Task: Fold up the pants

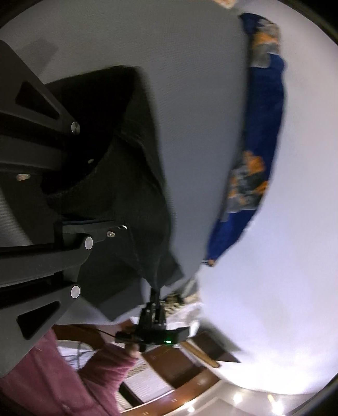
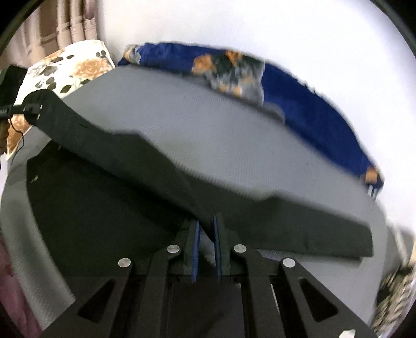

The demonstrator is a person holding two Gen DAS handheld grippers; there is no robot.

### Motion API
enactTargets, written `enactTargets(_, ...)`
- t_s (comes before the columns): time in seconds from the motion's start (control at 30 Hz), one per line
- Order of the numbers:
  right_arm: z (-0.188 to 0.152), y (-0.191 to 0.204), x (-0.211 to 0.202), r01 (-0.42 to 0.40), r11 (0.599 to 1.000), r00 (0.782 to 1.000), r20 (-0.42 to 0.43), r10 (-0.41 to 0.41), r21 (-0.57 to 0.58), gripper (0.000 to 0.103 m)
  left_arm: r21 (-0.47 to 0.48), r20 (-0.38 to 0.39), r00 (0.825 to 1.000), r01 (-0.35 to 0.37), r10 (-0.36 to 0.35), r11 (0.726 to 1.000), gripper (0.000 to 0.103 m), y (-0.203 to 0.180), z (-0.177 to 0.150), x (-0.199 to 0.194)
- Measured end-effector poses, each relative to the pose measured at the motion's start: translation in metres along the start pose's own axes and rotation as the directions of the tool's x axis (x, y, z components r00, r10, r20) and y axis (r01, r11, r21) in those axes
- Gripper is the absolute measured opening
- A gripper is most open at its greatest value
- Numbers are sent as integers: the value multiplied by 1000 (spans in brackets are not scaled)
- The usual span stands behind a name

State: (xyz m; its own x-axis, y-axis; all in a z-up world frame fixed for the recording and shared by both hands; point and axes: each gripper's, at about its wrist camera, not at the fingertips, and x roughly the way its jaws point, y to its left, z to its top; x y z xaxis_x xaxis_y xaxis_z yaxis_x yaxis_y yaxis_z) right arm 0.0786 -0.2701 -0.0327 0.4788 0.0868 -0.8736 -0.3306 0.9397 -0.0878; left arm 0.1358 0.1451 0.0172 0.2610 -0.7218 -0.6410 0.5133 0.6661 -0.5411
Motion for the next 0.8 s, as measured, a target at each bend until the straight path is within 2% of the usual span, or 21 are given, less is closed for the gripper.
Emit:
enactTargets(0.1, -39, 14, 7, -22, 998, 999, -47, 25, 52, 8, -11, -105, 994, -15, 14, 1000, 11, -1, -38, 11)
enactTargets(0.2, -58, 21, 24, -39, 996, 996, -80, 45, 75, 8, -10, -187, 980, -75, 72, 997, 16, 2, -67, 25)
enactTargets(0.27, -62, 24, 36, -30, 996, 995, -96, 37, 78, 8, -22, -210, 972, -116, 109, 993, 23, 4, -78, 29)
enactTargets(0.33, -64, 25, 45, -21, 996, 994, -104, 30, 82, 8, -36, -195, 973, -129, 119, 991, 27, 1, -80, 23)
enactTargets(0.43, -61, 24, 46, -16, 996, 995, -97, 24, 84, 8, -44, -183, 967, -185, 174, 982, 43, -6, -82, 6)
enactTargets(0.5, -63, 25, 46, -16, 996, 996, -91, 24, 87, 8, -60, -171, 959, -239, 226, 969, 59, -5, -85, -9)
enactTargets(0.53, -64, 25, 46, -13, 997, 996, -88, 20, 80, 8, -84, -166, 953, -271, 254, 959, 70, -2, -87, -15)
enactTargets(0.57, -65, 26, 46, -8, 997, 996, -85, 15, 75, 8, -137, -153, 949, -298, 277, 945, 72, 2, -89, -25)
enactTargets(0.63, -66, 30, 46, 1, 998, 997, -81, 4, 67, 8, -242, -127, 958, -283, 259, 928, 72, 6, -100, -43)
enactTargets(0.73, -67, 30, 45, 3, 998, 997, -73, 1, 63, 8, -441, -42, 984, -175, 175, 880, 72, 10, -114, -65)
enactTargets(0.8, -68, 29, 45, -4, 998, 998, -68, 8, 66, 8, -505, -12, 990, -127, 140, 854, 72, 9, -118, -64)
